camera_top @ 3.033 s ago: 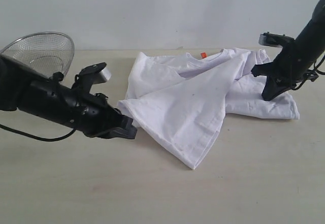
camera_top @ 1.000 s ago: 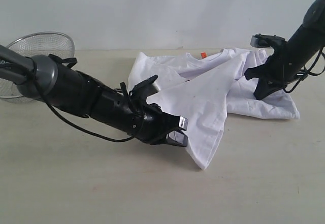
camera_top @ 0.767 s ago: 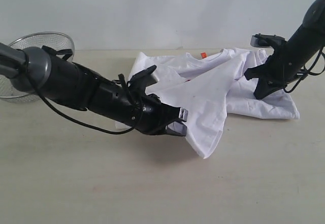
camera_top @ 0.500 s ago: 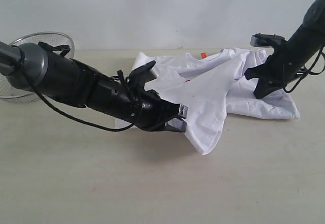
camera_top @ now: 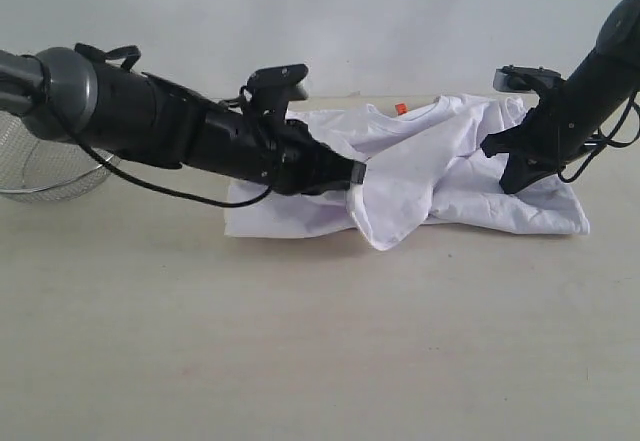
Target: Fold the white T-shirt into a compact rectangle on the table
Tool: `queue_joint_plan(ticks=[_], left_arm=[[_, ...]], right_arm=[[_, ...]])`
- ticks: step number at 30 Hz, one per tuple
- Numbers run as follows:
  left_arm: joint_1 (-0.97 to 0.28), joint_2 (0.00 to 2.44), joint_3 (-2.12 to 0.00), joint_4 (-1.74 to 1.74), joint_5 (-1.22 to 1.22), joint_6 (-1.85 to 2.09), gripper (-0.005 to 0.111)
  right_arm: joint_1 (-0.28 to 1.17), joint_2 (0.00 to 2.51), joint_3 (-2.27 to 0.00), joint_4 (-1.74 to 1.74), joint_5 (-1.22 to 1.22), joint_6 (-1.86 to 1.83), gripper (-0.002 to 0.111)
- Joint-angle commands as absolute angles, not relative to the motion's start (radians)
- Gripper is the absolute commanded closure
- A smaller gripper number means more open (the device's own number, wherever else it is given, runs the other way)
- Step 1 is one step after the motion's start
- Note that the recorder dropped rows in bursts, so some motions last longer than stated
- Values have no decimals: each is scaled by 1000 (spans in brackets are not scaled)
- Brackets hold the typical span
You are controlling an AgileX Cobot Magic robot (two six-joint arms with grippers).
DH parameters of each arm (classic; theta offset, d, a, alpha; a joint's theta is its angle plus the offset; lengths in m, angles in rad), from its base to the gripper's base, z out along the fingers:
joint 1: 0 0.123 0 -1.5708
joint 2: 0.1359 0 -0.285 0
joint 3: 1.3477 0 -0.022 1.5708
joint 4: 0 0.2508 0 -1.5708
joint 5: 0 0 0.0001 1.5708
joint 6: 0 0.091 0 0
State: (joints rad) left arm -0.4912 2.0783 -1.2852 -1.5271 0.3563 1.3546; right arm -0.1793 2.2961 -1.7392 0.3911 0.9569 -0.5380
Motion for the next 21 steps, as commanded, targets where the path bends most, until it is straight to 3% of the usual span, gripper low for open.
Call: queue_joint_plan(ticks=[1,8,14,21], left_arm=[[-436,2062,-1356,-1528,305,1370,102],[-338,2194,-1525,-1528,254,1370,102],[-335,2334,-1713,-1527,199,1370,102],[-335,2335,-1746,-1499,85,1409,102]], right_arm=[[-179,2285,-1736,390,950,-546,109],[-179,2294,-1736,391,943,-541,109],[-179,2294,-1736,391,945,-541,109],[-179,2294,-1736,391,943,-543,109]])
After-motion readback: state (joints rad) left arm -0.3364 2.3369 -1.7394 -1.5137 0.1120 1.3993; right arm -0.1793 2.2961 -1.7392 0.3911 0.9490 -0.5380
